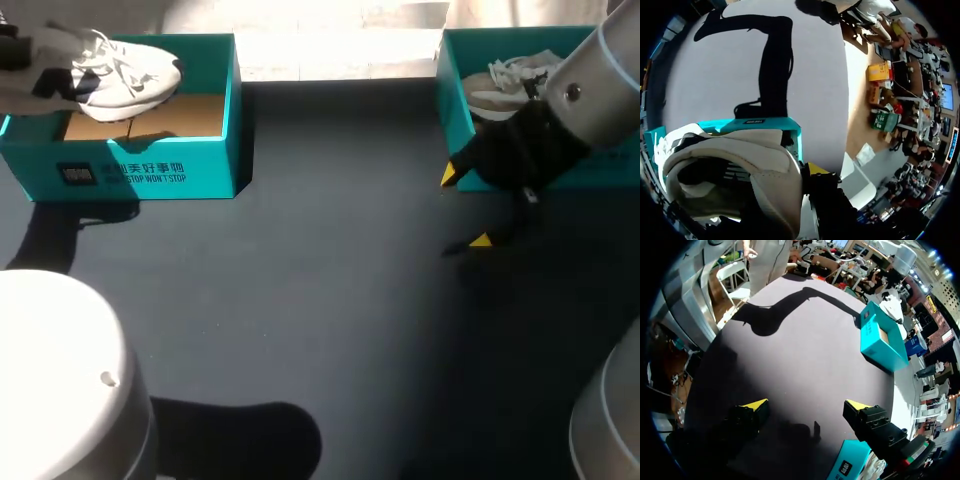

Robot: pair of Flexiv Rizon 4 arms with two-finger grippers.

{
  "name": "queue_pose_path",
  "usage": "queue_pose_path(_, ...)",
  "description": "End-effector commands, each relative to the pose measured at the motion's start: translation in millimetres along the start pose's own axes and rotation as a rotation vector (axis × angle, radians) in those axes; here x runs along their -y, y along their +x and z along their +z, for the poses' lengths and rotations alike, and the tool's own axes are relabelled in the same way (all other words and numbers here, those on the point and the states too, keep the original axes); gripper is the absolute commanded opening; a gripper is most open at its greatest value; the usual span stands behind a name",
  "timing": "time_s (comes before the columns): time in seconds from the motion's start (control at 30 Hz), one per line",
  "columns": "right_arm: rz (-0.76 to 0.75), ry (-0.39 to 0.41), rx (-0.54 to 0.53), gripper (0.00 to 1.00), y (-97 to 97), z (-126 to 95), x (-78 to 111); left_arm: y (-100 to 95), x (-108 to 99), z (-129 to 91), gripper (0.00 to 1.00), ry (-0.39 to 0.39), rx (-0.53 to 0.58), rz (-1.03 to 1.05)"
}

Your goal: Take the shoe out of the shoebox, open the shoe tongue, remove and reinsert the insole, then place the shoe into the shoebox

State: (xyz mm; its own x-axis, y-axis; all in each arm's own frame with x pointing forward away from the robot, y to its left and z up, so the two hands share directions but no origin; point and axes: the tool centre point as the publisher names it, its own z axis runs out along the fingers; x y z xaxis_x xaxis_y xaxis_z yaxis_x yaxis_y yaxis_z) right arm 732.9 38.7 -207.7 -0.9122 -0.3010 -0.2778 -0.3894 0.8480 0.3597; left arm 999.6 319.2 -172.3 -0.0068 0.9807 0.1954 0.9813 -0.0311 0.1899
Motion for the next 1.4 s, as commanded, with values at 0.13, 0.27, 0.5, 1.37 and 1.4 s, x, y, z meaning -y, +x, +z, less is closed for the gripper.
queue_pose_path(0.13, 0.0, 0.002, -0.001, 1.0, -0.5, 0.9, -0.3, -4.5, -21.6, 15.1, 0.0, 0.029, -0.006, -0.016)
queue_pose_path(0.27, 0.0, 0.002, -0.001, 1.0, -0.5, 0.9, -0.3, -5.3, -32.0, 22.1, 0.0, 0.037, -0.028, -0.021)
queue_pose_path(0.5, 0.0, 0.002, -0.001, 1.0, -0.5, 0.9, -0.3, -12.7, -46.4, 40.9, 0.0, 0.061, -0.046, -0.03)
queue_pose_path(1.37, 0.0, 0.002, -0.001, 1.0, -0.5, 0.9, -0.3, -24.7, -58.6, 120.3, 0.0, 0.115, -0.081, -0.073)
queue_pose_path(1.4, 0.0, 0.002, -0.001, 1.0, -0.5, 0.9, -0.3, -25.1, -56.9, 124.1, 0.0, 0.116, -0.081, -0.072)
